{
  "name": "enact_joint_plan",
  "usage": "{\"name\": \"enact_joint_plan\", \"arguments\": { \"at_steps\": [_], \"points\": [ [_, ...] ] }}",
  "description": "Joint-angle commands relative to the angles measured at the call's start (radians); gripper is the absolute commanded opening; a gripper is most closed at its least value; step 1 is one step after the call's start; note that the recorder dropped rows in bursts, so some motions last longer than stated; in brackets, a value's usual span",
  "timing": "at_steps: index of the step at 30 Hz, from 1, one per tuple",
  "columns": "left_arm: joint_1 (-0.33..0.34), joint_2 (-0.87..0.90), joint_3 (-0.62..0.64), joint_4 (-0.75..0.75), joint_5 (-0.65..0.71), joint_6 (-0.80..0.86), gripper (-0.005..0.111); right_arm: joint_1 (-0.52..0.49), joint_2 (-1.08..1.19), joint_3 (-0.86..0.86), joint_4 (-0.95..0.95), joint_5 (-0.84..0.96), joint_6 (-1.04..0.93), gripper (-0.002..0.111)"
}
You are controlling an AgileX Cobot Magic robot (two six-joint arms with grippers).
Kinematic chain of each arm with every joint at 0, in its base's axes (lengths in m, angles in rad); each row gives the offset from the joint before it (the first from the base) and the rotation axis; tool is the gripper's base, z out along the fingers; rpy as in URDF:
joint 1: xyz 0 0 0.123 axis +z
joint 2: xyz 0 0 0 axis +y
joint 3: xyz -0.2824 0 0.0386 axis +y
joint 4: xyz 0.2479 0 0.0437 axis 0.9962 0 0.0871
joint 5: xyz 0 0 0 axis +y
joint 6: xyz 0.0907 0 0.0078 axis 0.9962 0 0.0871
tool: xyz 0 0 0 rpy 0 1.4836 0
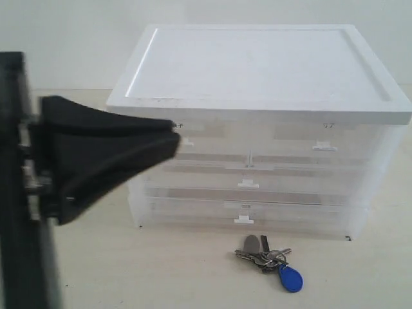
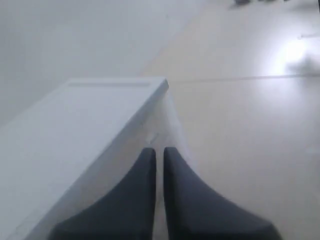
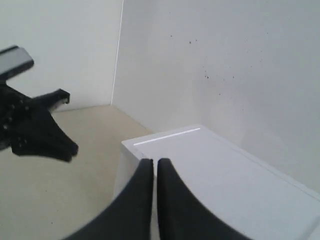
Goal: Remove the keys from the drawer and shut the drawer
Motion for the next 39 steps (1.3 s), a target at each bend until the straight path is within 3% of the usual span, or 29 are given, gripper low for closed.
{"name": "enact_joint_plan", "arguments": {
  "at_steps": [1, 4, 14, 21, 39],
  "points": [
    [-0.007, -0.25, 0.082, -0.013, -0.016, -0.022, 0.005, 0.0, -0.166, 0.07, -0.01, -0.009, 0.011, 0.0],
    [-0.007, -0.413, 0.135, -0.013, -0.016, -0.023, 0.005, 0.0, -0.261, 0.098, -0.01, -0.014, 0.017, 0.0],
    [-0.007, -0.877, 0.302, -0.018, -0.054, -0.06, 0.005, 0.0, -0.261, 0.134, -0.017, 0.048, 0.048, 0.0],
    [-0.007, -0.864, 0.36, -0.03, -0.08, -0.067, 0.005, 0.0, -0.261, 0.134, -0.012, 0.055, 0.069, 0.0],
    [-0.007, -0.864, 0.36, -0.026, -0.061, -0.06, 0.005, 0.0, -0.261, 0.134, -0.01, 0.054, 0.069, 0.0]
  ]
}}
